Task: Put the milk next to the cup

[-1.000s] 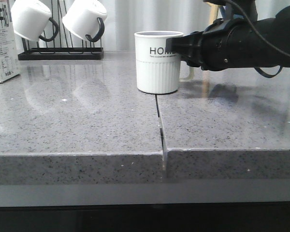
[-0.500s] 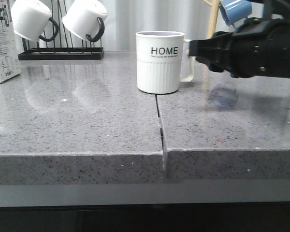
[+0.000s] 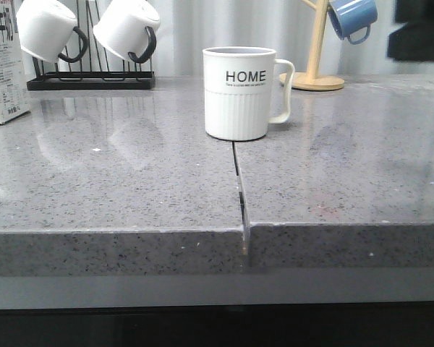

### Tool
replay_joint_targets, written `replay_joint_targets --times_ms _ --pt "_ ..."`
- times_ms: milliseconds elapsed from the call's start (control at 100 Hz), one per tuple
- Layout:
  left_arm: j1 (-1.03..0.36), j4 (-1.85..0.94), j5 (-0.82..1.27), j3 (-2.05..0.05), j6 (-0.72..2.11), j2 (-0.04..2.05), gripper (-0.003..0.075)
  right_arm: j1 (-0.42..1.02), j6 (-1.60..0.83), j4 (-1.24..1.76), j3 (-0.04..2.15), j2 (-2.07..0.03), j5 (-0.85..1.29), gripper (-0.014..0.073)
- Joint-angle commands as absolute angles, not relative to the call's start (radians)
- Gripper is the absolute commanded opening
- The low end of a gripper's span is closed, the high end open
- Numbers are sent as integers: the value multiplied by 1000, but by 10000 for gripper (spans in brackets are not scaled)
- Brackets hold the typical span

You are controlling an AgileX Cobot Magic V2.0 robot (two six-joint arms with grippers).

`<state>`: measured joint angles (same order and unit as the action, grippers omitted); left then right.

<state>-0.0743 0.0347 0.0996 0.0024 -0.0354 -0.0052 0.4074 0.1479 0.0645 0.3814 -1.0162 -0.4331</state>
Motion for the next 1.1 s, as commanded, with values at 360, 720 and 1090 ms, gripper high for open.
replay_joint_targets --times_ms 360,720,1090 --pt "-71 27 17 44 -36 -38 -20 406 140 -111 401 -456 80 -68" --pt "-71 27 15 44 -36 -38 -21 406 140 -100 392 -183 359 -68" --pt "-68 31 -61 22 -36 -36 -21 406 140 -31 283 -50 339 -68"
